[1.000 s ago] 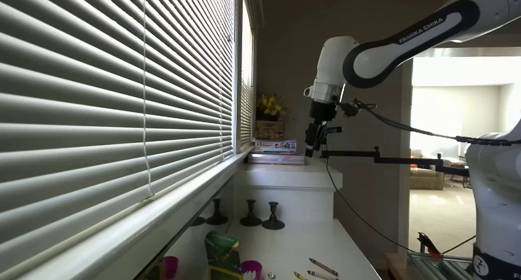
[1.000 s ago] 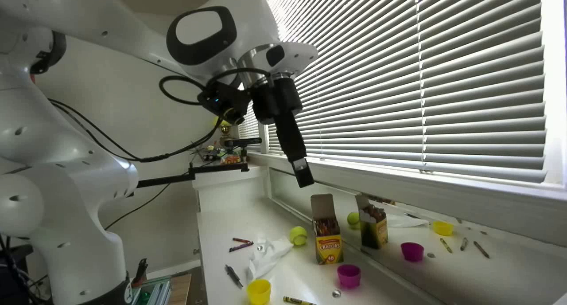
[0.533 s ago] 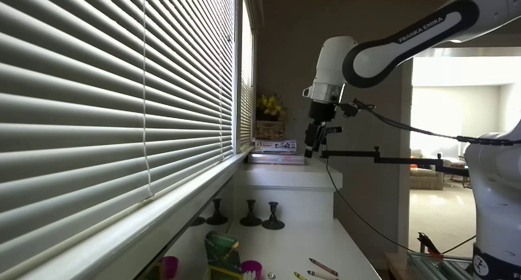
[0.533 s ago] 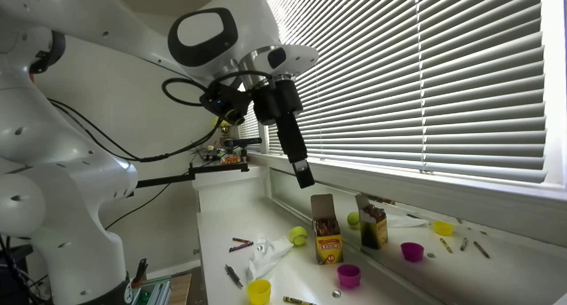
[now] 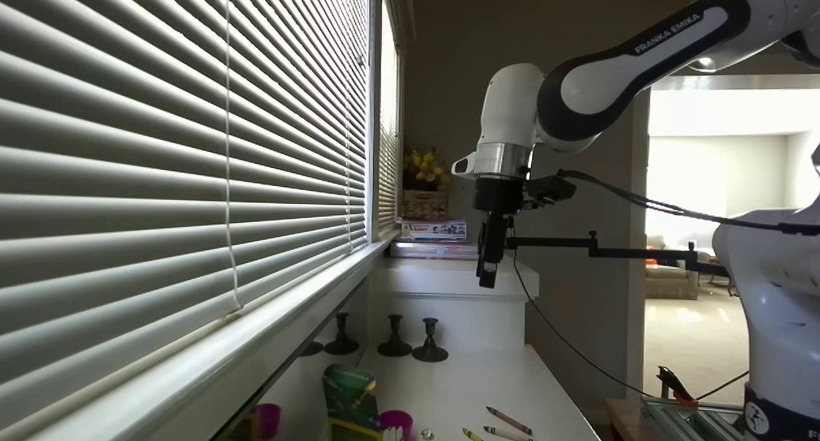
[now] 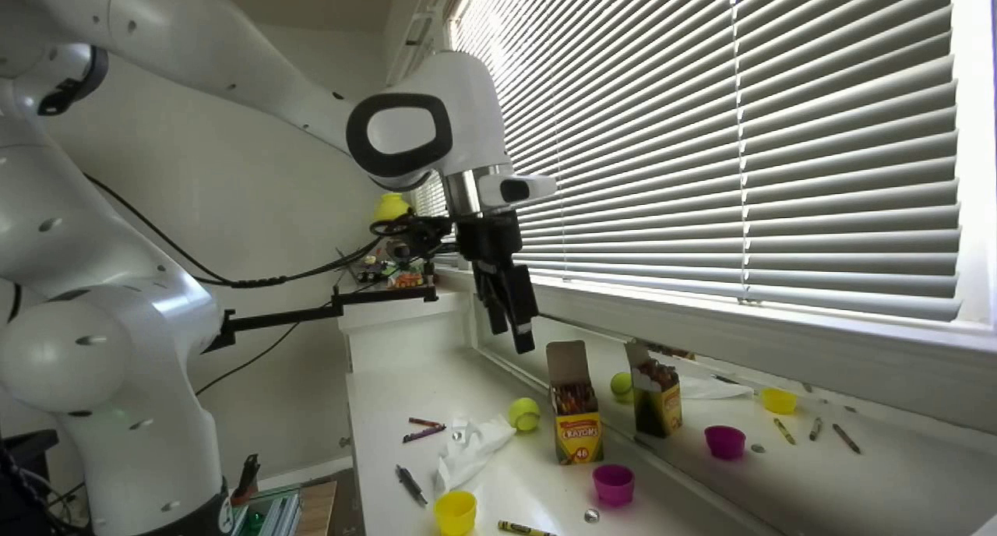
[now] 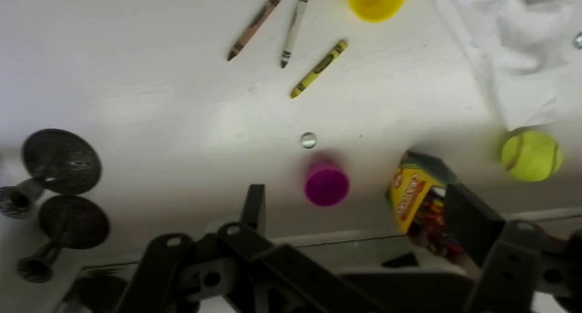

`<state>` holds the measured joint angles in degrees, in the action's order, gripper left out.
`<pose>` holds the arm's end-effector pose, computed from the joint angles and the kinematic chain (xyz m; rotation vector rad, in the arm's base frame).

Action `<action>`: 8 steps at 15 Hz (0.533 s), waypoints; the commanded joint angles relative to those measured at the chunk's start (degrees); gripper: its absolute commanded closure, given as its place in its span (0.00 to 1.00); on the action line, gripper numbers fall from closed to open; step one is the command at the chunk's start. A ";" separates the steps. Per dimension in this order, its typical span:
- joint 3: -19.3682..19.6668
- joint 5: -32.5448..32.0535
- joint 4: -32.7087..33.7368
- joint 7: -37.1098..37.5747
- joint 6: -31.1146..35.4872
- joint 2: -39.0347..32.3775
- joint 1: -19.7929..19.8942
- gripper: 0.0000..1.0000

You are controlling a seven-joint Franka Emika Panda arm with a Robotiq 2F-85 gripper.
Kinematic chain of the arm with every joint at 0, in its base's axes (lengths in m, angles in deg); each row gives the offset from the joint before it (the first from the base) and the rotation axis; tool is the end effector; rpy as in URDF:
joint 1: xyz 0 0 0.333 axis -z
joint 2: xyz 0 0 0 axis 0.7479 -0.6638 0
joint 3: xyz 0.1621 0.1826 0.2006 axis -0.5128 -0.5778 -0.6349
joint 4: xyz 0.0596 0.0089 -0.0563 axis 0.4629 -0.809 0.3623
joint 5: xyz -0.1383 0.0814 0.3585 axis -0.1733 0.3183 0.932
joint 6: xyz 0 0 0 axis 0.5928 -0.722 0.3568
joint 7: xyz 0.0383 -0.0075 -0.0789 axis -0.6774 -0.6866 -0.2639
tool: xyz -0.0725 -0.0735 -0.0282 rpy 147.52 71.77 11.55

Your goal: Use the napkin to wipe the reflective part below the window

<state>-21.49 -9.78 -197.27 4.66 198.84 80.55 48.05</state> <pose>0.3869 -0.0414 0.4288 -3.1034 -0.0540 -0.2319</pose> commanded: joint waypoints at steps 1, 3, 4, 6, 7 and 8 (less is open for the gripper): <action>-0.45 4.96 -2.03 -6.87 -1.88 -1.06 -5.23 0.00; -0.98 6.36 -3.25 -9.65 -3.78 -2.00 -7.79 0.00; -1.50 6.59 -4.11 -10.93 -4.36 -2.33 -8.89 0.00; -2.26 6.43 -5.24 -13.86 -4.35 -3.47 -10.59 0.00; -2.83 5.62 -5.55 -14.06 -3.86 -4.01 -10.66 0.00; -3.21 4.87 -5.03 -11.34 -3.91 -3.10 -9.20 0.00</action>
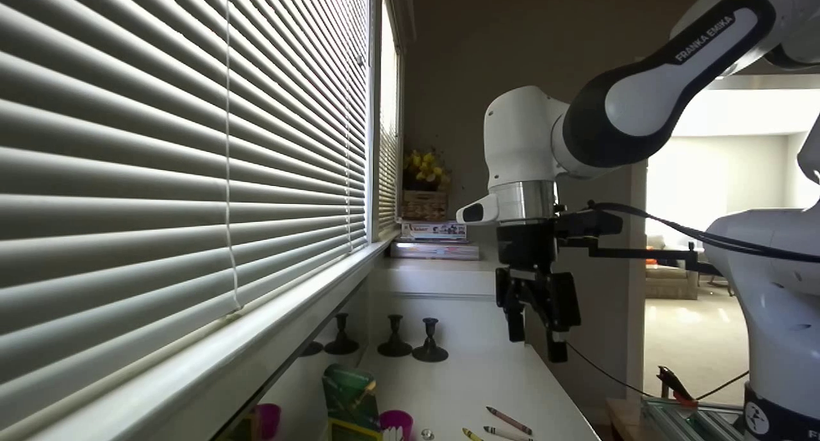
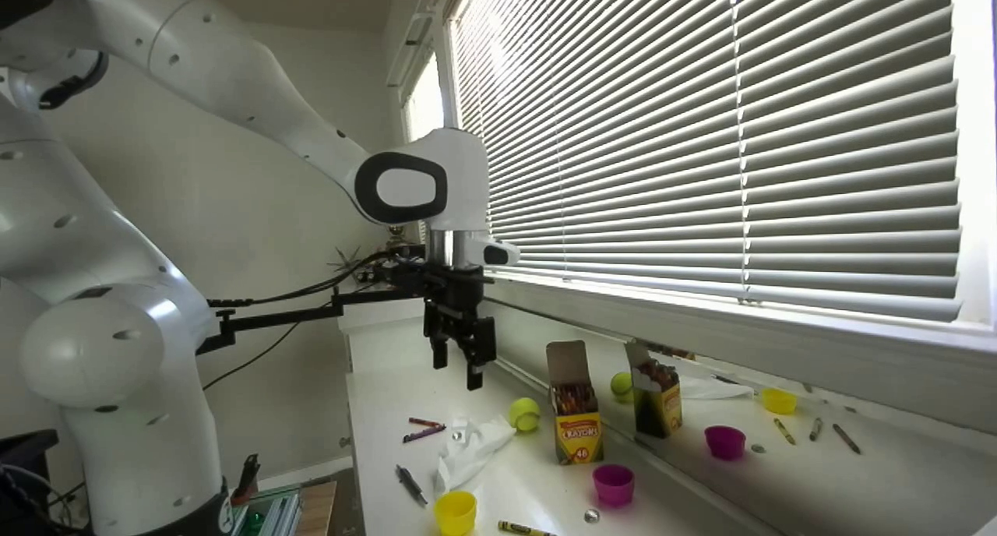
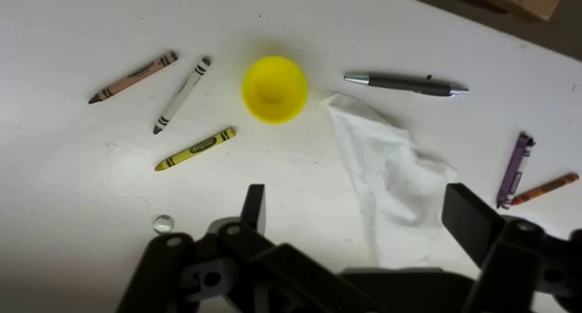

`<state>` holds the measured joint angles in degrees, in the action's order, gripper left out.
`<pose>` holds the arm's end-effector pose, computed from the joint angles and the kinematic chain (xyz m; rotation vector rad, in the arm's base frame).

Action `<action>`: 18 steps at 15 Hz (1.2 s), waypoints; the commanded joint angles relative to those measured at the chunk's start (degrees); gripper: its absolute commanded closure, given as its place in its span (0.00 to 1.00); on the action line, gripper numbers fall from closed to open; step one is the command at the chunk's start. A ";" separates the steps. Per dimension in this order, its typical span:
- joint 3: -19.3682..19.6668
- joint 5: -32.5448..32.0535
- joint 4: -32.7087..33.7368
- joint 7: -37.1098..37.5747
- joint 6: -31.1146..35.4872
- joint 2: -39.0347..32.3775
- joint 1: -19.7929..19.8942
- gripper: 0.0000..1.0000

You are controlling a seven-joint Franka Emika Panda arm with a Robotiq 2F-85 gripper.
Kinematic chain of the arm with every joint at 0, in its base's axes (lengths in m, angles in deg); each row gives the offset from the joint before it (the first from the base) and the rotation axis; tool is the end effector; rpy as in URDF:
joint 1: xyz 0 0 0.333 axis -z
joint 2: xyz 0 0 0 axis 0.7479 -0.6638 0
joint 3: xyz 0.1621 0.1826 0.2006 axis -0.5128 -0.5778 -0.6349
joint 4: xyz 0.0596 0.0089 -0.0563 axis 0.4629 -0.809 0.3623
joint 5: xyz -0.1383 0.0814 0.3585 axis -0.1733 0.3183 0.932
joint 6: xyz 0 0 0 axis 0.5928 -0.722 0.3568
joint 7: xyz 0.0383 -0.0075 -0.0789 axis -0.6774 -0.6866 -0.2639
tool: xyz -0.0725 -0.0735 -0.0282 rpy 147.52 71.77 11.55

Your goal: Use the napkin to wipe the reflective part below the window

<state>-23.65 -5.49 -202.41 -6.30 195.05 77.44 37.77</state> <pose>0.3600 0.0441 0.3624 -2.9922 -0.6012 0.0852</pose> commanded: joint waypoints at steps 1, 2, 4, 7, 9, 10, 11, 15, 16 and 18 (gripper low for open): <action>-1.41 0.55 -0.28 -1.00 -0.12 -0.43 0.70 0.00; -1.62 0.53 -0.33 -1.27 -0.12 -0.78 0.59 0.00; -1.63 0.51 -0.33 -1.64 -0.11 -1.01 0.56 0.00; -2.99 1.94 -0.51 -1.40 2.61 -3.78 -1.13 0.00; -4.61 2.27 -0.34 -1.69 4.93 -5.75 -2.53 0.00; -5.57 2.28 -0.17 -1.90 6.23 -6.83 -3.34 0.00; -6.26 2.39 0.00 -2.16 7.29 -7.87 -3.99 0.00; -8.66 3.16 0.23 -3.64 11.03 -12.25 -6.53 0.00; -9.14 3.39 0.16 -4.00 11.99 -13.17 -7.03 0.00; -10.73 1.47 -0.16 -2.99 14.50 -14.77 -6.98 0.00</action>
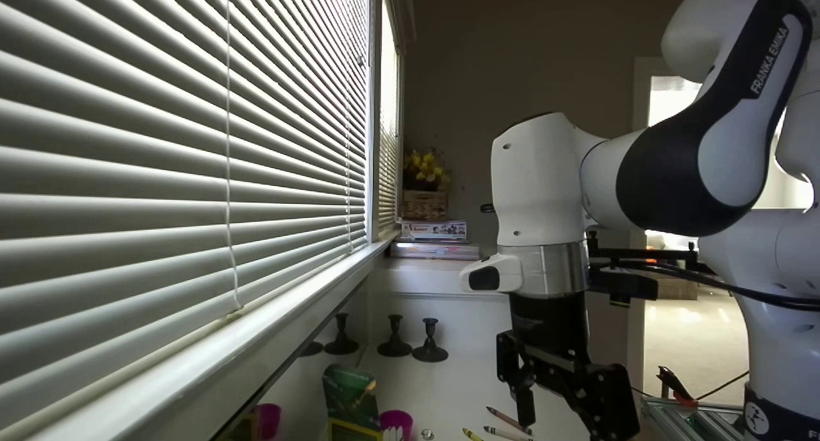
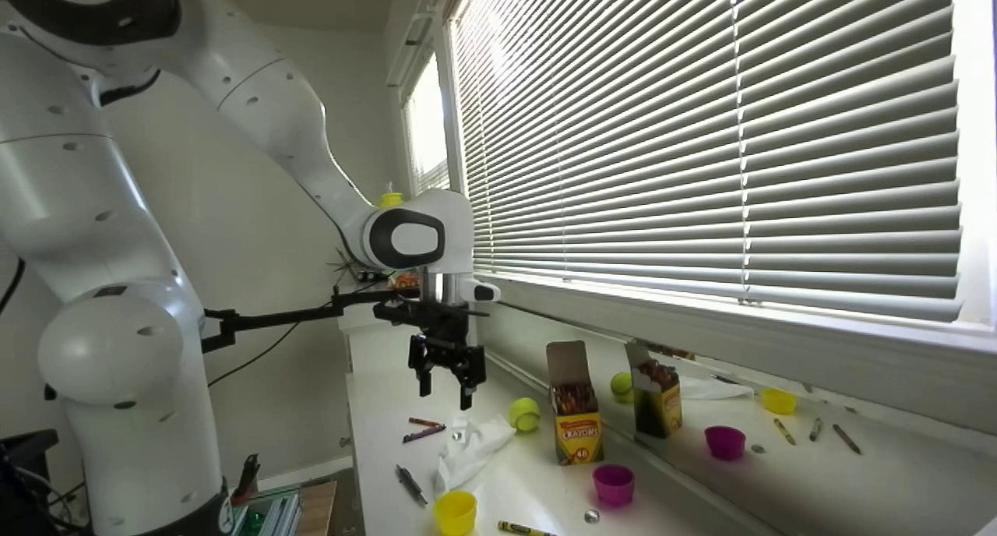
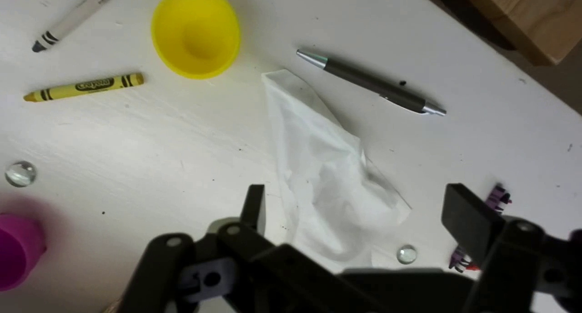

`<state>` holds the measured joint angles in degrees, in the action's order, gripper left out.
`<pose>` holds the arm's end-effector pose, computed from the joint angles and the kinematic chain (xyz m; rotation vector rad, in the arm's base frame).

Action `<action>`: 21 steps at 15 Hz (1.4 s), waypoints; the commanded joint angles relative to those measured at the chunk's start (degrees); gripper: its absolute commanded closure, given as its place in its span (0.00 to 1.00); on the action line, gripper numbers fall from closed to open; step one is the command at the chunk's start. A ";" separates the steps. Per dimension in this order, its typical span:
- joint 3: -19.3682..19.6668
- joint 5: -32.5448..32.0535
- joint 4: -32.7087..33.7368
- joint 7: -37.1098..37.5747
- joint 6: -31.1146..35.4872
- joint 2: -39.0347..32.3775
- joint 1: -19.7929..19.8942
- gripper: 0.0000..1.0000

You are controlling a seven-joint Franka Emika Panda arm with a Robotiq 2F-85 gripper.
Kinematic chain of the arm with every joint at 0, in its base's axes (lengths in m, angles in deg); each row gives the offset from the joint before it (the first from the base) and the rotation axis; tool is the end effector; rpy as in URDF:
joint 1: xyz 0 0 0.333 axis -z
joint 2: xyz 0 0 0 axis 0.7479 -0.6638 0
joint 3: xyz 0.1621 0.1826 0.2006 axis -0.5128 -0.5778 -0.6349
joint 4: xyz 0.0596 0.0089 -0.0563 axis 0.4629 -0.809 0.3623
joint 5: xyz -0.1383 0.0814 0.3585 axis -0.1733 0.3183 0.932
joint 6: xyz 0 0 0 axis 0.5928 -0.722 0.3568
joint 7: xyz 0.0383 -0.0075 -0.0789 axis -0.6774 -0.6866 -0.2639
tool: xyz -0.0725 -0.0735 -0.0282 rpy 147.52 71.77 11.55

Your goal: Use the napkin to wipe the reflective part below the window

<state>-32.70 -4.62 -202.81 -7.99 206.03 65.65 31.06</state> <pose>0.3540 0.1425 0.2981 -2.9398 -1.0198 0.1312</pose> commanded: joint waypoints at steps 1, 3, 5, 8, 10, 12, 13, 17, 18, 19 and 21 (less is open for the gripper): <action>-2.42 -0.25 0.10 -0.70 4.97 -3.66 -0.13 0.00; -3.41 -0.60 -0.04 -1.11 8.42 -5.25 -0.08 0.00; -4.06 -0.30 -0.21 -1.84 12.51 -6.81 -0.13 0.00; -4.77 -0.33 0.20 -2.90 15.91 -9.43 -0.04 0.00; -5.28 -1.06 0.16 -2.89 17.14 -11.08 0.25 0.00; -5.79 -1.71 0.12 -2.96 18.29 -12.83 0.53 0.00; -6.06 -2.49 0.20 -2.75 18.87 -13.79 0.75 0.00; -6.66 -9.13 0.34 -0.69 21.88 -16.98 1.78 0.00; -6.60 -11.04 0.43 -0.08 22.58 -17.46 2.04 0.00; -6.53 -12.38 0.55 0.04 23.40 -17.77 2.26 0.00; -6.49 -13.95 0.86 -0.16 24.60 -18.62 2.67 0.00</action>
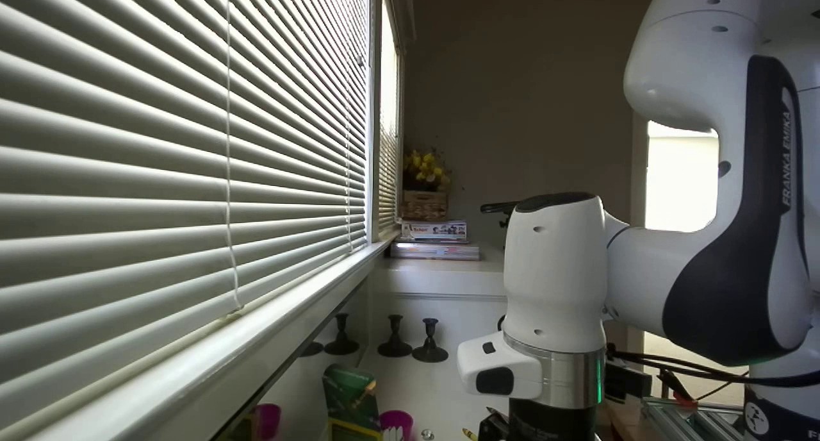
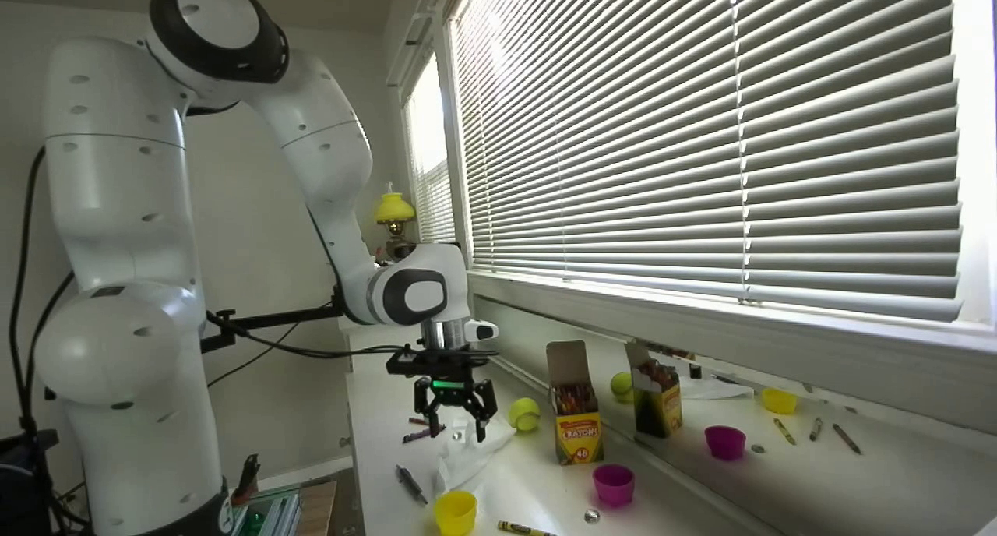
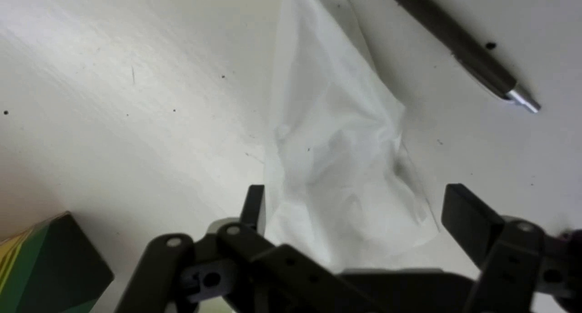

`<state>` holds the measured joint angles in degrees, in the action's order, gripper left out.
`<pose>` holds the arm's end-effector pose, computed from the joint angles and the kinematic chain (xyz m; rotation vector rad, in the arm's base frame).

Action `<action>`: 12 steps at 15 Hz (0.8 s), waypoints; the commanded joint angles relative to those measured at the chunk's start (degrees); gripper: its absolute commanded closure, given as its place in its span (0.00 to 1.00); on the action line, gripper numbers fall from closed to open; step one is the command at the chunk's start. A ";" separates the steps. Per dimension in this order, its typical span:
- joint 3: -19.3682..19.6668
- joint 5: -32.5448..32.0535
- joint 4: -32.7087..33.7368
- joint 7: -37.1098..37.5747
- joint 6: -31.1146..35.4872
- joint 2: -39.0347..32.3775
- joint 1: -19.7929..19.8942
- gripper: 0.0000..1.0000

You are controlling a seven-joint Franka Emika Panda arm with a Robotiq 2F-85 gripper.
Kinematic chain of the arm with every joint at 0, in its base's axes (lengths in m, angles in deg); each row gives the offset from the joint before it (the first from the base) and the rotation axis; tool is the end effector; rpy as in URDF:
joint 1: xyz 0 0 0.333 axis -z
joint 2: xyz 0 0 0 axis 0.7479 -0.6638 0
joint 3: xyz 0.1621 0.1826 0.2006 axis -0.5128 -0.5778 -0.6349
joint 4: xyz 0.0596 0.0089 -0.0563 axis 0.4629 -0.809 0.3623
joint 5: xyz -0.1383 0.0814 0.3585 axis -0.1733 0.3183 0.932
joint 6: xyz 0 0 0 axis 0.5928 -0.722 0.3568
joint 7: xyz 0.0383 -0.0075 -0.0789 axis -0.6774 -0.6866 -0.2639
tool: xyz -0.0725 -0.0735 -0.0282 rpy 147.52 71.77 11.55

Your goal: Use the napkin to wipe the reflective part below the window

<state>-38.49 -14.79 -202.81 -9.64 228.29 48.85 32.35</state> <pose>0.3573 0.1843 0.2156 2.7798 1.3950 0.0217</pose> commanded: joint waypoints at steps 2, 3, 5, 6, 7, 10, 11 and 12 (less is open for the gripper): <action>-0.76 -3.83 1.34 0.78 3.15 -3.00 1.74 0.00; -0.75 -3.96 1.47 0.81 3.52 -3.39 1.84 0.00; -0.87 -3.41 1.87 0.04 4.18 -4.41 2.11 0.19; -0.97 -2.89 1.93 -0.45 4.81 -5.05 2.34 0.34; -0.99 -2.80 1.91 -0.55 5.40 -5.62 2.55 0.41; -0.99 -2.75 1.88 -0.69 7.14 -7.92 3.39 0.54; -1.15 -2.50 1.93 -0.86 7.59 -8.63 3.78 0.59; -1.21 -2.56 1.96 -0.84 8.00 -9.23 4.13 0.72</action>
<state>-38.69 -16.43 -201.88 -9.97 234.14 42.74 34.50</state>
